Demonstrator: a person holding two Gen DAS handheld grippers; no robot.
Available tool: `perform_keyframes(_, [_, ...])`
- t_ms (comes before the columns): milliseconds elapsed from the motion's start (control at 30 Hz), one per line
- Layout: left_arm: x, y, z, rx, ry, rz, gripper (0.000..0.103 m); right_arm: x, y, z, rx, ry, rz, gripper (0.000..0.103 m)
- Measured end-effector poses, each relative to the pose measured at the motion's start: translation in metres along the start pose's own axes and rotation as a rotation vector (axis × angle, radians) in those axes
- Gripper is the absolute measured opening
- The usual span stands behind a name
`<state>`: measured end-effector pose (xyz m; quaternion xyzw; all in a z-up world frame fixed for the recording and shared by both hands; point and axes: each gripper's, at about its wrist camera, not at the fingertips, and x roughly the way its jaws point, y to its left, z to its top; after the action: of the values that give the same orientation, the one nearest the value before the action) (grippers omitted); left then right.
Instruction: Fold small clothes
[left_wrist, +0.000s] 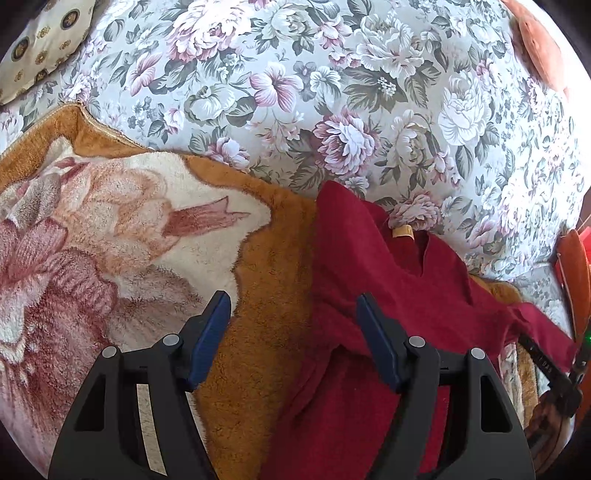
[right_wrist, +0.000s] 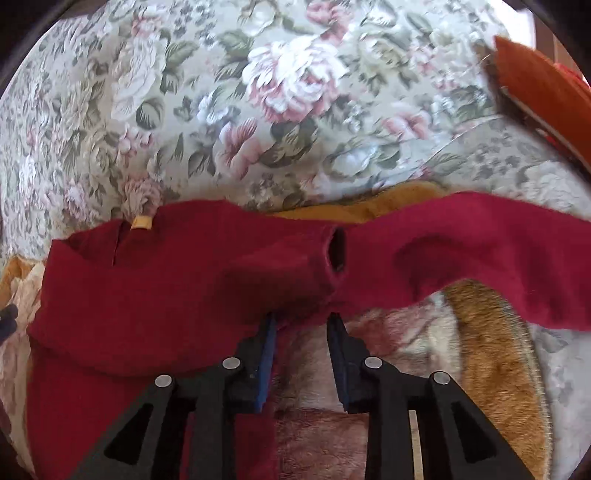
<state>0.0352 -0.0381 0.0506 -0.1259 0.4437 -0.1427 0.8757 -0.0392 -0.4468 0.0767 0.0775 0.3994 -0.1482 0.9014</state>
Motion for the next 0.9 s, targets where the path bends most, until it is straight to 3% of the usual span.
perform_keyframes(67, [-0.002,-0.006,-0.003,0.034,0.032,-0.04,0.071,-0.015,0.01,0.01,0.003,-0.043,0.068,0.03])
perform_keyframes(167, [-0.006,-0.021,-0.014,0.146,0.08,-0.059,0.071,-0.014,0.054,0.026,-0.049,-0.025,0.315,0.03])
perform_keyframes(300, [0.002,-0.033,-0.029,0.248,0.13,-0.028,0.071,0.016,0.136,0.042,-0.14,0.021,0.586,0.031])
perform_keyframes(467, [0.024,-0.025,-0.032,0.199,0.173,0.012,0.071,0.075,0.234,0.058,-0.298,0.158,0.694,0.043])
perform_keyframes(600, [0.043,-0.017,-0.032,0.187,0.216,0.118,0.071,0.11,0.283,0.058,-0.457,0.191,0.663,0.045])
perform_keyframes(667, [0.041,-0.007,-0.029,0.135,0.214,0.079,0.071,0.118,0.3,0.054,-0.513,0.219,0.699,0.032])
perform_keyframes(700, [0.038,-0.002,-0.027,0.115,0.212,0.072,0.071,0.115,0.306,0.052,-0.552,0.19,0.69,0.009])
perform_keyframes(733, [0.036,0.001,-0.027,0.1,0.211,0.068,0.071,0.109,0.314,0.051,-0.587,0.145,0.687,0.004])
perform_keyframes(800, [0.03,0.007,-0.025,0.073,0.198,0.07,0.071,0.096,0.331,0.053,-0.618,0.072,0.719,0.004])
perform_keyframes(900, [0.016,0.018,-0.021,0.047,0.145,0.113,0.071,0.093,0.362,0.054,-0.627,0.047,0.75,0.004])
